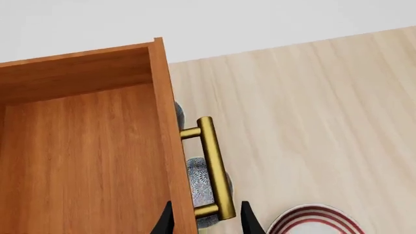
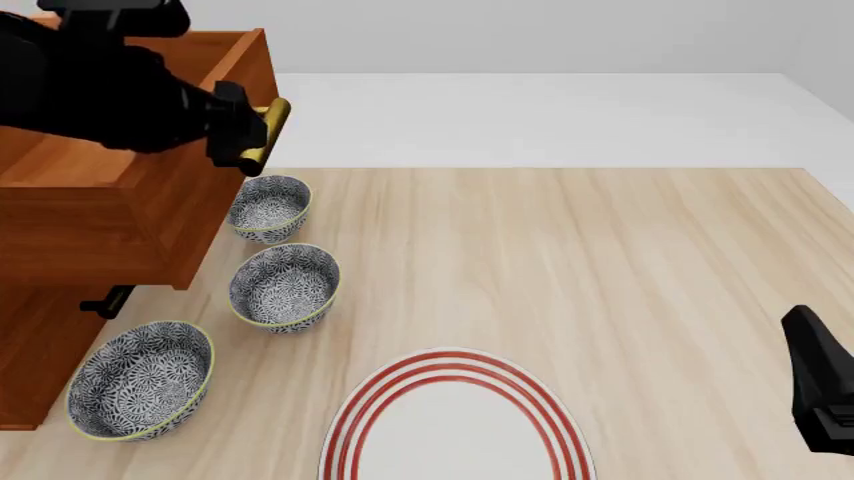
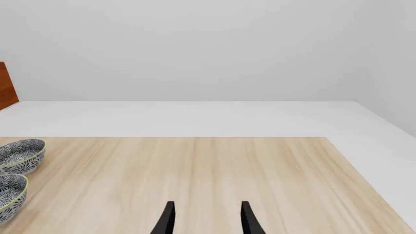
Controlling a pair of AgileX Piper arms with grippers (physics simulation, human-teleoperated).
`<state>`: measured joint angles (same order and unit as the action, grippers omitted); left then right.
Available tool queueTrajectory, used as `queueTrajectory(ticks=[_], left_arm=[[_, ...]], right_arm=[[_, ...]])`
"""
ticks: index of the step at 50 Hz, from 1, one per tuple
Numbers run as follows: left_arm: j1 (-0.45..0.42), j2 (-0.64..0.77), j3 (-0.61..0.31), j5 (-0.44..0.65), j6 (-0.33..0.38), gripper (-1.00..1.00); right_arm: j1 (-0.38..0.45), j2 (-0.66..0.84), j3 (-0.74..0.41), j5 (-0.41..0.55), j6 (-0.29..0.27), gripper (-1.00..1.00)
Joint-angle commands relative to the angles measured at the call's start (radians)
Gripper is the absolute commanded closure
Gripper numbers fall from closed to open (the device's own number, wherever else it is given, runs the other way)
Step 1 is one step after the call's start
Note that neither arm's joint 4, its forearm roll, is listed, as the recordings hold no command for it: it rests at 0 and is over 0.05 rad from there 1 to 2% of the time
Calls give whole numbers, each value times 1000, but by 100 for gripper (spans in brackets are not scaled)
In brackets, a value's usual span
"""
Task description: Open the top drawer of the cabinet.
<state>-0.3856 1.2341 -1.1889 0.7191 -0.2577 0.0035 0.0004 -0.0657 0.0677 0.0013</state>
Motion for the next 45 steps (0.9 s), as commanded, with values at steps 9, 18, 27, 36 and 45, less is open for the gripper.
queueTrajectory(ticks=[9,18,27,36,45], left_arm=[[-113,-35,-158,43,136,-100],[-98,-50,-240,87,143,-100],[-80,-54,-324,133,154,-100],[-63,-53,-391,170,168,-100],[-51,-57,-411,183,177,-100]], right_arm=[[0,0,0,0,0,-100],[0,0,0,0,0,-100],[0,0,0,0,0,-100],[0,0,0,0,0,-100],[0,0,0,0,0,-100]])
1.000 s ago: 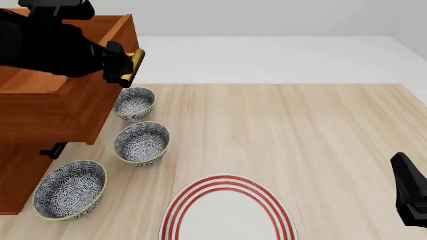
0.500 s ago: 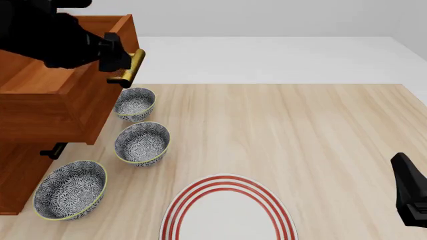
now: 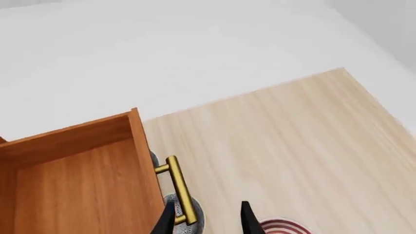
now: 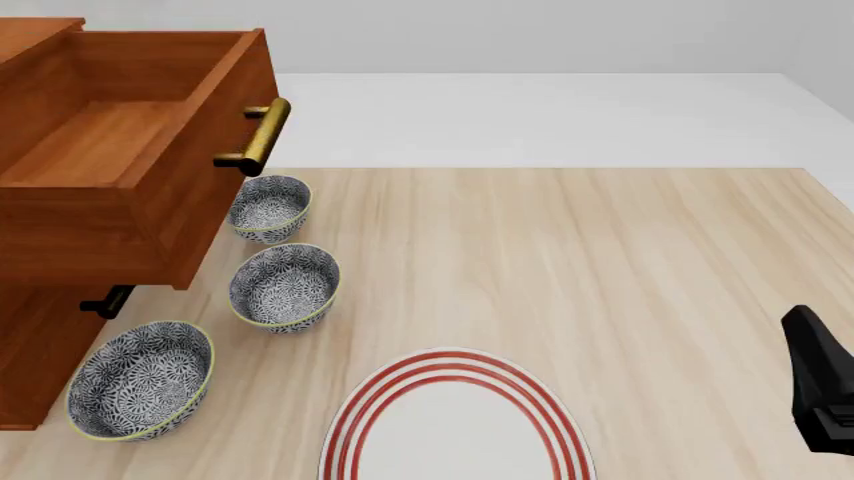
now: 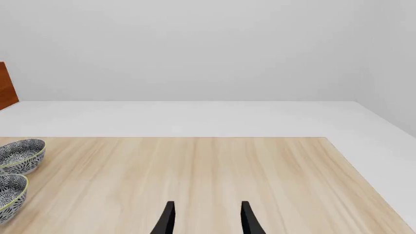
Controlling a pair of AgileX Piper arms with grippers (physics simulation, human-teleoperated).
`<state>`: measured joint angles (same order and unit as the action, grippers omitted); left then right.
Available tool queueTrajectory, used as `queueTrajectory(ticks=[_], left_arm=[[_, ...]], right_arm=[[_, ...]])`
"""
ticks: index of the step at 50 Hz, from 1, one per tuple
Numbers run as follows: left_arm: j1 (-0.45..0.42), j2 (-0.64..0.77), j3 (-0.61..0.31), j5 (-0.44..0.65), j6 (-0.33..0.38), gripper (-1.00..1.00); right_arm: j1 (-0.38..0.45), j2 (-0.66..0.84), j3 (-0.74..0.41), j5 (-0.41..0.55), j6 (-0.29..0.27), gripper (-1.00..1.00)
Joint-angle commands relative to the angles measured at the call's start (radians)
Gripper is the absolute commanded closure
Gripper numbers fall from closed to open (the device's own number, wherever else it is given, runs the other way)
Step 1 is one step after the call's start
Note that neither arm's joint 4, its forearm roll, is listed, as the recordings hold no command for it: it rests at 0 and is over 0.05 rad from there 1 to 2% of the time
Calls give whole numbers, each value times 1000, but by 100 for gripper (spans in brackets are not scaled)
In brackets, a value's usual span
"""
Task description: Open the top drawer of the cabinet.
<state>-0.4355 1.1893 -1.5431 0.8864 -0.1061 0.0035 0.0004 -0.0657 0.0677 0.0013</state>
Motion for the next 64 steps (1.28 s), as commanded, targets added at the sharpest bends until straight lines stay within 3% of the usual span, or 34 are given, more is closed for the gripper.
queueTrajectory(ticks=[1,34,64], left_arm=[[0,-13,-57,16,26,-100],[-53,-87,-54,28,21,-100],[-109,-182,34,11,11,-100]], right_arm=[[0,0,0,0,0,-100],[0,0,0,0,0,-100],[0,0,0,0,0,-100]])
